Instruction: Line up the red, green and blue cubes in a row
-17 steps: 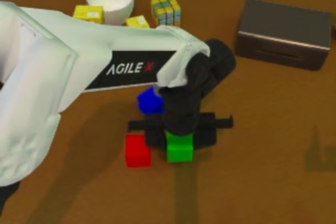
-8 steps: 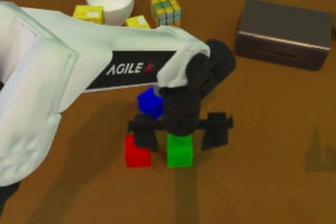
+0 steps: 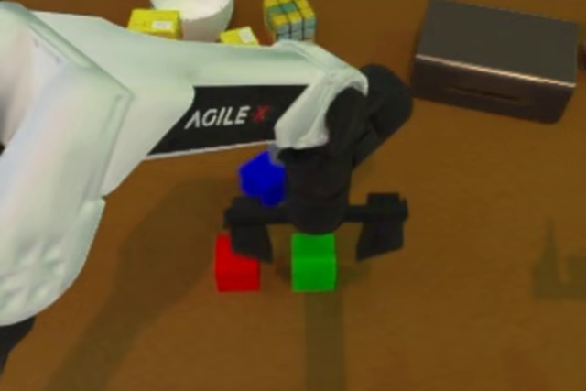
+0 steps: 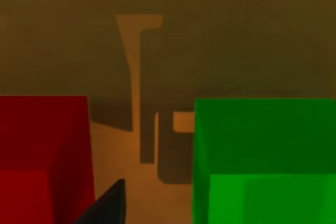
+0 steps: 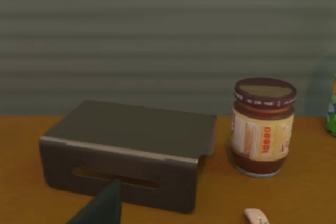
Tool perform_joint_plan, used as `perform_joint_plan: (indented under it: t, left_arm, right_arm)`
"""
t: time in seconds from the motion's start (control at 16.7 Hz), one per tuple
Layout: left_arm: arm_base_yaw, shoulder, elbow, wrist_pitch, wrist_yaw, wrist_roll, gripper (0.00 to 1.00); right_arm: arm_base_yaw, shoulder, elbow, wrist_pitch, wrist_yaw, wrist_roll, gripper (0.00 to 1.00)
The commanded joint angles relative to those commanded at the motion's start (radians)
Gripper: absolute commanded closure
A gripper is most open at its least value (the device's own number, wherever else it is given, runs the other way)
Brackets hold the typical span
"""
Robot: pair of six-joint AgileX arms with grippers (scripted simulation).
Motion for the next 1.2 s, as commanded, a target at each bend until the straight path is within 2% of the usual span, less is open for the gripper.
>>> perform_joint_plan:
  t: [0.36,0.78,0.96,1.2]
  left_arm:
    - [0.013,-0.068,0.126,-0.205,0.0,-0.003,0.0]
    - [0.013,-0.071,0.142,-0.221,-0.001,0.011,0.0]
    - [0.033,-0.037,0.192,-0.239,0.001,0.109,0.0]
    - [0.084,0.039,0.298,-0.282,0.007,0.359,0.0]
  right_arm:
    - [0.0,0.0,0.0,0.0,0.0,0.0,0.0]
    - [0.0,0.0,0.0,0.0,0.0,0.0,0.0]
    - [0.0,0.0,0.0,0.0,0.0,0.0,0.0]
    - [0.0,0.0,0.0,0.0,0.0,0.0,0.0]
